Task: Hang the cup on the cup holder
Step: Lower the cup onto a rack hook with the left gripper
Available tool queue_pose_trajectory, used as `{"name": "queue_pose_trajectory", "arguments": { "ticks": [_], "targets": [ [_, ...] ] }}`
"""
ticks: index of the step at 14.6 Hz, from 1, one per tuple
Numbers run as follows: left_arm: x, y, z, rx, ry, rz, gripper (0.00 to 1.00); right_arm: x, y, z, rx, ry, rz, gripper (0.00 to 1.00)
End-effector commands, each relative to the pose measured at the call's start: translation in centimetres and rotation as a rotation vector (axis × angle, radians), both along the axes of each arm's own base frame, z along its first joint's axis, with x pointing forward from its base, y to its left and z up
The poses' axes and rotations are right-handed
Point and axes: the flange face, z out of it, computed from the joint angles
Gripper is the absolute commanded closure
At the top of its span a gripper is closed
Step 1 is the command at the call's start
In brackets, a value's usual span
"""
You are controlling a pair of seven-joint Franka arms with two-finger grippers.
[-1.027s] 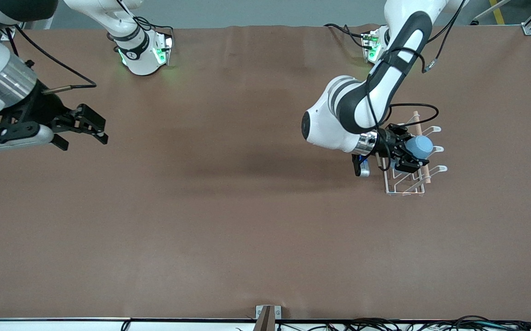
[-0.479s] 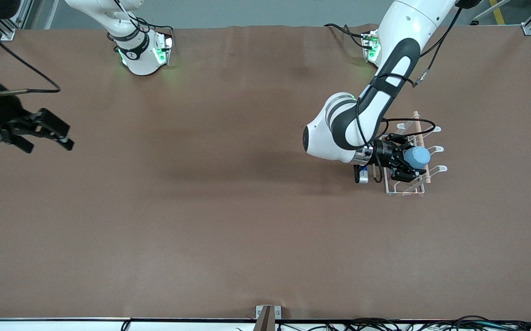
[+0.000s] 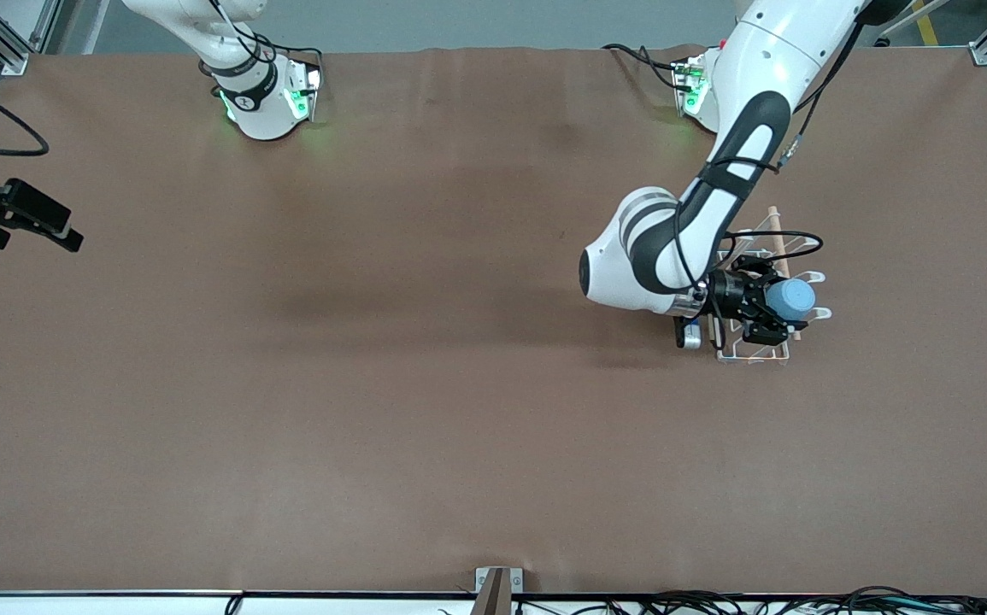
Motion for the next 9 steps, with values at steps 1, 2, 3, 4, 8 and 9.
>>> {"name": "queue_pose_trajectory", "arguments": {
  "ticks": [1, 2, 3, 4, 8, 9],
  "targets": [
    [0.0, -0.3, -0.2, 0.018, 0.003, -0.024, 0.57, -0.7, 0.2, -1.3, -0.015, 0.02, 0.021, 0.0],
    [-0.1, -0.4, -0.8, 0.019, 0.004, -0.024, 0.57, -0.7, 0.6, -1.5, -0.017, 0.026, 0.028, 0.0],
    [-0.1, -0.6, -1.0, 0.018, -0.008, -0.023, 0.57, -0.7, 0.5, -2.1, -0.032, 0.037, 0.029, 0.0],
    [-0.2, -0.7, -1.5, 0.019, -0.012, -0.023, 0.54, -0.7, 0.5, -2.5, -0.047, 0.043, 0.033, 0.0],
    [-0.2, -0.9, -1.9, 0.01, -0.052, -0.012, 0.0, -0.6, -0.3, -3.1, -0.059, 0.051, 0.05, 0.0],
    [-0.3, -1.0, -2.0, 0.005, -0.073, -0.008, 0.0, -0.5, -0.4, -3.1, -0.058, 0.043, 0.057, 0.0]
  ]
}}
